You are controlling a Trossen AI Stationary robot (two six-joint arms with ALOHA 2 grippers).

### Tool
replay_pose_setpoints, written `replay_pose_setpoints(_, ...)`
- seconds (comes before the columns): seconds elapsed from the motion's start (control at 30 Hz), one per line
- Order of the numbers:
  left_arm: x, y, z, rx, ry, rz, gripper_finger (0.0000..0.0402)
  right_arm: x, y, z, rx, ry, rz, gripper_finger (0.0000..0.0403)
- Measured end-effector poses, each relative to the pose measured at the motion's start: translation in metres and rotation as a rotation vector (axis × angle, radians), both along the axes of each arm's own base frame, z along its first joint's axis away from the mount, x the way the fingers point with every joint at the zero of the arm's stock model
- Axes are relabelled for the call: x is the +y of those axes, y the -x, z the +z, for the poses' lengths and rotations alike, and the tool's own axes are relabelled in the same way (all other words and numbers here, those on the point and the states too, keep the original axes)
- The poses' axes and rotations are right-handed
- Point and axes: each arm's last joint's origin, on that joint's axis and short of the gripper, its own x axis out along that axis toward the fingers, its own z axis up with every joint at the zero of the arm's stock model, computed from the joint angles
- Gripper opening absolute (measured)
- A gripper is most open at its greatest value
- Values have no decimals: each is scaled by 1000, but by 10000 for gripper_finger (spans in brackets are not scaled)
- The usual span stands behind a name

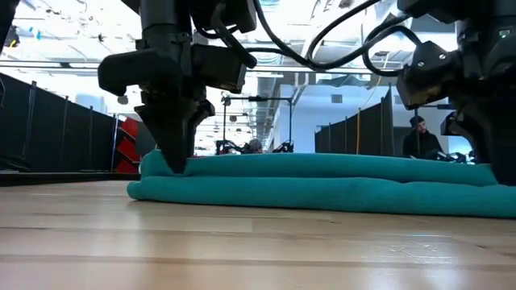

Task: Roll towel
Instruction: Roll the blue towel

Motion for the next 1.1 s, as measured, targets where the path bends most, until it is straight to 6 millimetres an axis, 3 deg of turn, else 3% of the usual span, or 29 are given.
replay_pose_setpoints(0.2,6,-1,1,11,-9,12,99,-6,1,-1,34,17,-33,136)
replay_pose_setpoints(0.33,10,1,13,66,-56,24,131,-10,6,1,100,56,-77,169)
replay_pose_setpoints(0.6,14,-2,42,-8,-214,58,140,-11,14,26,10,101,-53,177)
replay_pose_setpoints(0.87,-9,-4,50,-67,-70,-21,140,9,14,50,-240,7,48,177)
replay_pose_setpoints(1.0,-21,-6,43,-102,-72,-104,141,16,15,37,-228,13,84,177)
replay_pose_setpoints(1.1,-17,-7,27,-106,-77,-101,141,12,15,21,-152,53,75,177)
